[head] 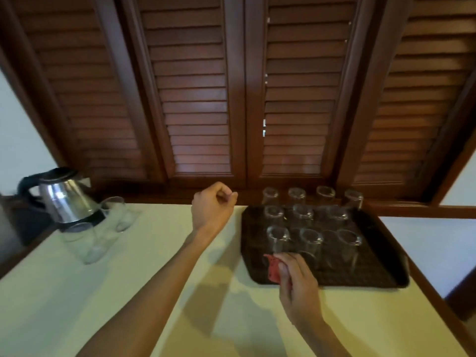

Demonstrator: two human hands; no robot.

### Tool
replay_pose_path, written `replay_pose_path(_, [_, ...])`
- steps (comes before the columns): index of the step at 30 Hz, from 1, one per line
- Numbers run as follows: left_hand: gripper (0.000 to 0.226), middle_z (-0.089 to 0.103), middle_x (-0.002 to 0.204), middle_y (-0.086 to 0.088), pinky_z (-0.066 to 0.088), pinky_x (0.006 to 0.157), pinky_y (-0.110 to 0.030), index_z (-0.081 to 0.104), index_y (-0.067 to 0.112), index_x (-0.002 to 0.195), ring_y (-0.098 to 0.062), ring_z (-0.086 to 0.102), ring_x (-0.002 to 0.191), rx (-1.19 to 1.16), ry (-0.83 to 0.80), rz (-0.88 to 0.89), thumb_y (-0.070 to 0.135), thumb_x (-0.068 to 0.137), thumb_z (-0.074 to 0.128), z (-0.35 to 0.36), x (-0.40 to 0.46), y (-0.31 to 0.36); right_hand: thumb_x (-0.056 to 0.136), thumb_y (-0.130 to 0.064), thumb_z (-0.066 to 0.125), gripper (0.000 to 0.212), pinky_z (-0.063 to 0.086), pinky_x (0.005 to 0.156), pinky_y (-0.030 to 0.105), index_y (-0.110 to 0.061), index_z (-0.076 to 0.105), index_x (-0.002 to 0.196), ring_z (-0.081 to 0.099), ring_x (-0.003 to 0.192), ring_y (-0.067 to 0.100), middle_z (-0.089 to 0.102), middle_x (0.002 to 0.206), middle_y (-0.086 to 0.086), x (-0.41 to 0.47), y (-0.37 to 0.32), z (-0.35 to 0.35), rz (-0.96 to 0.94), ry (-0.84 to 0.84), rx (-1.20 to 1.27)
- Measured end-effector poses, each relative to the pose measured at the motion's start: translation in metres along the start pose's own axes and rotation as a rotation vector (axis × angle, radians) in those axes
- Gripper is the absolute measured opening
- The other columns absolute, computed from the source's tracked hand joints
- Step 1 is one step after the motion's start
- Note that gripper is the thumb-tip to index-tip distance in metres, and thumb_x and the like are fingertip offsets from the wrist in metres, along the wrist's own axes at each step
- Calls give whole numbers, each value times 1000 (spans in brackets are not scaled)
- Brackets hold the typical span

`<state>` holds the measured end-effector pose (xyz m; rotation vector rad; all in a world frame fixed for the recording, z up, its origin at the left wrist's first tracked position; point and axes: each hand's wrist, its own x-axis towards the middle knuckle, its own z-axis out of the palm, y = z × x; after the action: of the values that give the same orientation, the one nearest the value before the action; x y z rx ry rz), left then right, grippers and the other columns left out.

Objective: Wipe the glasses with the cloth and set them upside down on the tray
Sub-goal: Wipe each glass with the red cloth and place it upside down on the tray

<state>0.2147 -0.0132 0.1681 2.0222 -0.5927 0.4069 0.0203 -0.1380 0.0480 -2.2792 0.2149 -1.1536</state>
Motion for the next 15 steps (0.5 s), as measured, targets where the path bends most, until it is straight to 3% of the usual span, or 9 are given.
replay_pose_path(4, [28,58,73,5,46,65,-33,53,19,78,-19,57,70,158,222,-51,22,89,79,-89,-14,-76,107,-35,36,37,48,82,12,-18,69,112,59,90,2,65,104,-5,-9,-67,93,-50,-153,48])
replay_pose_path(7, [32,58,102,-10,45,87,-45,54,12,94,-34,56,99,293,414,-201,18,83,83,-148,-24,-134,104,-29,41,28,47,81,16,-22,68,112,61,90,8,67,104,-6,-21,-102,148,-100,-223,32])
replay_pose_path(9, [50,53,121,-19,40,99,-51,53,5,110,-41,50,116,351,472,-389,21,78,89,-177,-30,-169,104,-30,40,29,50,77,19,-22,66,112,64,88,10,67,103,-7,-28,-119,174,-109,-254,13])
replay_pose_path(13, [105,35,153,-25,36,115,-55,33,3,149,-45,37,141,261,284,-630,29,70,97,-214,-34,-227,104,-29,39,30,53,75,22,-21,66,112,64,89,12,66,102,-6,-34,-145,201,-100,-281,-13])
replay_pose_path(15, [116,36,157,-22,38,117,-54,24,5,157,-41,36,145,126,167,-652,28,70,98,-221,-31,-246,104,-27,40,29,52,76,23,-20,67,111,63,89,11,65,101,-6,-32,-155,207,-84,-265,5])
